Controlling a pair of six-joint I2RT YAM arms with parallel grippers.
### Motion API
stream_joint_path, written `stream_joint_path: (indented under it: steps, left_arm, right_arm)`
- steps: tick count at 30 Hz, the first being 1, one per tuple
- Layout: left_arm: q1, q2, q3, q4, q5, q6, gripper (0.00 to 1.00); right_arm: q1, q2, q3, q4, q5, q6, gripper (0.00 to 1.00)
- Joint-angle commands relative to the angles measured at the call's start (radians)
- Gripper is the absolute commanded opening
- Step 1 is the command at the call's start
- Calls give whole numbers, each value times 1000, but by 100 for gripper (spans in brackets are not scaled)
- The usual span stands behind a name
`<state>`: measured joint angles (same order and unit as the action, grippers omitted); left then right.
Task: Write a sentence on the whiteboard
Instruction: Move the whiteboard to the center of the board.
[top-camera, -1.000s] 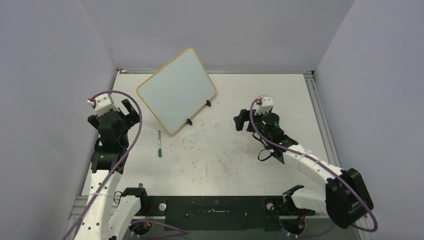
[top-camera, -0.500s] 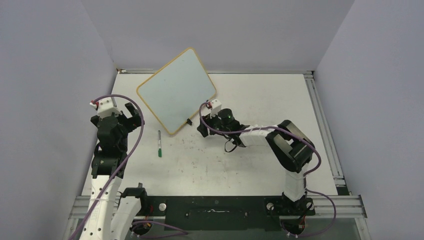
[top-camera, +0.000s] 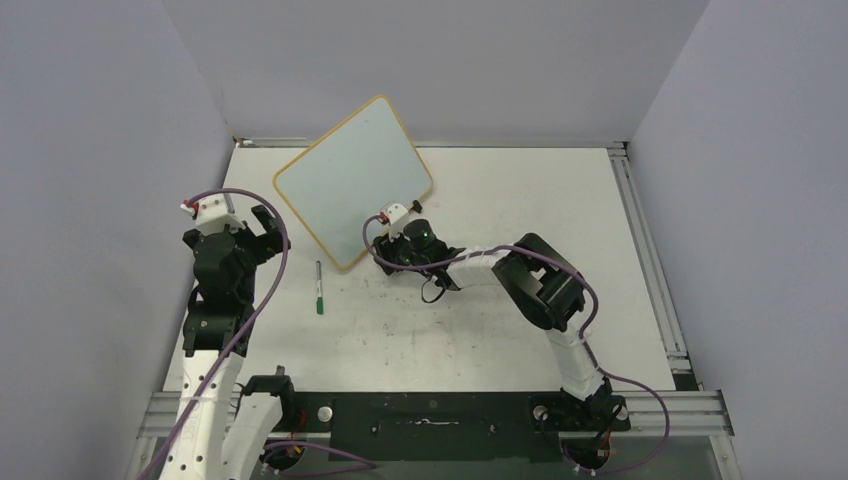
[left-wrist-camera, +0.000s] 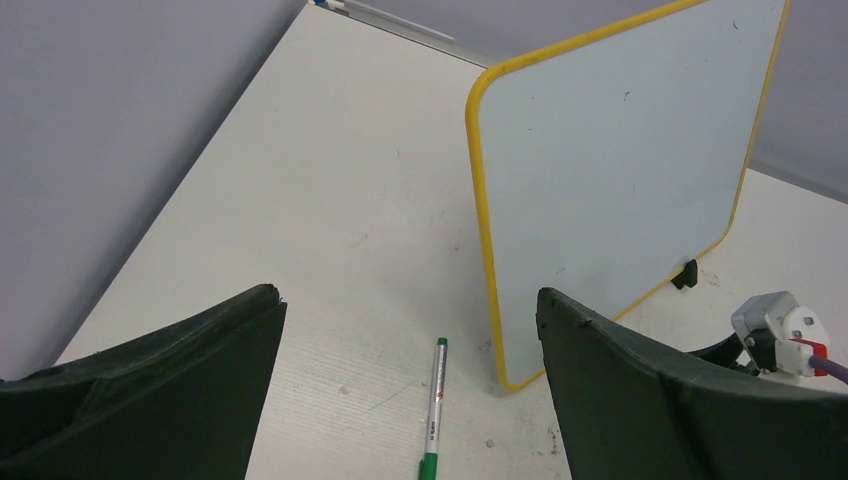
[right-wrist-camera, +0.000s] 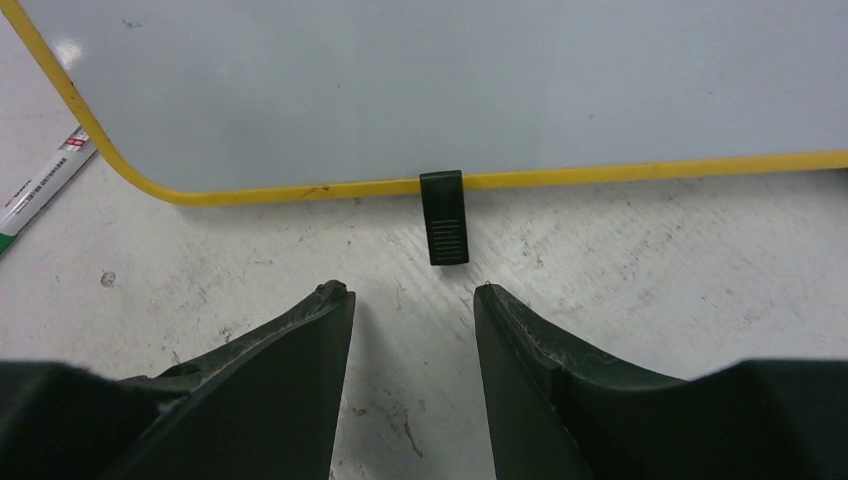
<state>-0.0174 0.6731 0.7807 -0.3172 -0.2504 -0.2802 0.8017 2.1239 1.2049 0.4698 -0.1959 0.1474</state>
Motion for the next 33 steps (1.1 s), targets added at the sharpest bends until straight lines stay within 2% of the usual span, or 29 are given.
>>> stream_joint_path:
  steps: [1, 12, 15, 18, 21, 22, 33]
  left_arm:
    - [8, -6, 7, 54, 12, 7, 96]
    - [7, -7, 6, 53, 13, 10, 96]
    - [8, -7, 6, 53, 13, 11, 96]
    - [8, -7, 6, 53, 14, 12, 96]
    - [8, -8, 6, 54, 13, 12, 96]
    - [8, -8, 6, 54, 14, 12, 96]
    - [7, -14, 5, 53, 16, 10, 96]
  right_arm:
    - [20, 36, 69, 31, 58, -45, 48]
    - [34, 125, 140, 26, 130, -81, 42]
    - [45, 143, 158, 26, 149, -96, 34]
    - [67, 152, 161, 32, 191, -101, 21]
    - [90, 151, 149, 45, 287, -81, 7]
    - [99, 150, 139, 50, 321, -65, 6]
    - [220, 86, -11, 59, 743, 159, 5]
